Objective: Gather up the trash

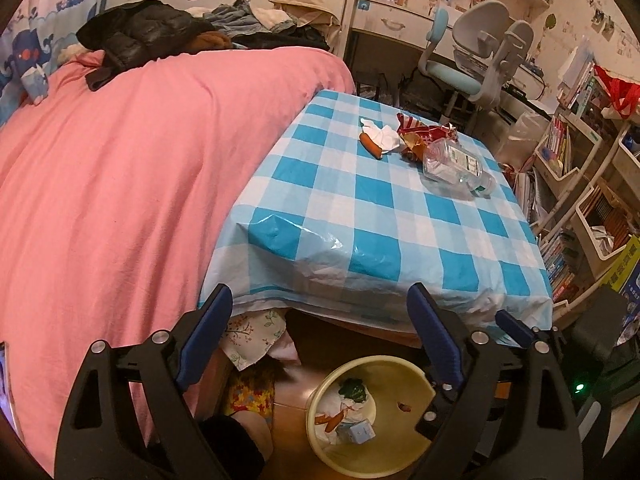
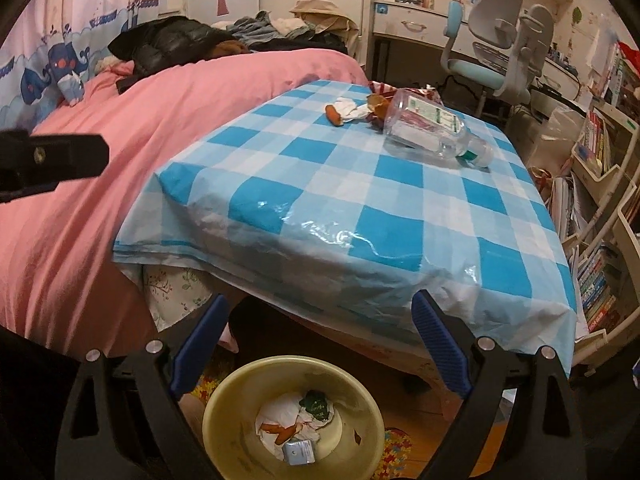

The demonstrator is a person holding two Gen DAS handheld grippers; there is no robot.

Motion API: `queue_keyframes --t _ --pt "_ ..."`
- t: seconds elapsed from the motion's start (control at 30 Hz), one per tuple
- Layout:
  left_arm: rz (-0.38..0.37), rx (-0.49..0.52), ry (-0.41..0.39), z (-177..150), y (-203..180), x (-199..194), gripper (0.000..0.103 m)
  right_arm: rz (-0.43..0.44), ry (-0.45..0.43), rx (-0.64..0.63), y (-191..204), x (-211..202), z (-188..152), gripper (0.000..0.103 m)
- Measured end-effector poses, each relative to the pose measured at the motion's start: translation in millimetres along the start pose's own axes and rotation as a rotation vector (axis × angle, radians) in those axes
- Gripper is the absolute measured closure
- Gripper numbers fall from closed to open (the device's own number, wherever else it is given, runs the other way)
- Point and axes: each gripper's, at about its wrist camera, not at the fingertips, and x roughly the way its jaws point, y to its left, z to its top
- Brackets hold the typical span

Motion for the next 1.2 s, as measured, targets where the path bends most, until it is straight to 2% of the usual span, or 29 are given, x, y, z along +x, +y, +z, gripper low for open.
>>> queue_keyframes --t 1.2 --pt "-0.015 -0.002 -0.007 0 2 -4 0.017 0.011 0.015 -0.034 22 6 3 0.014"
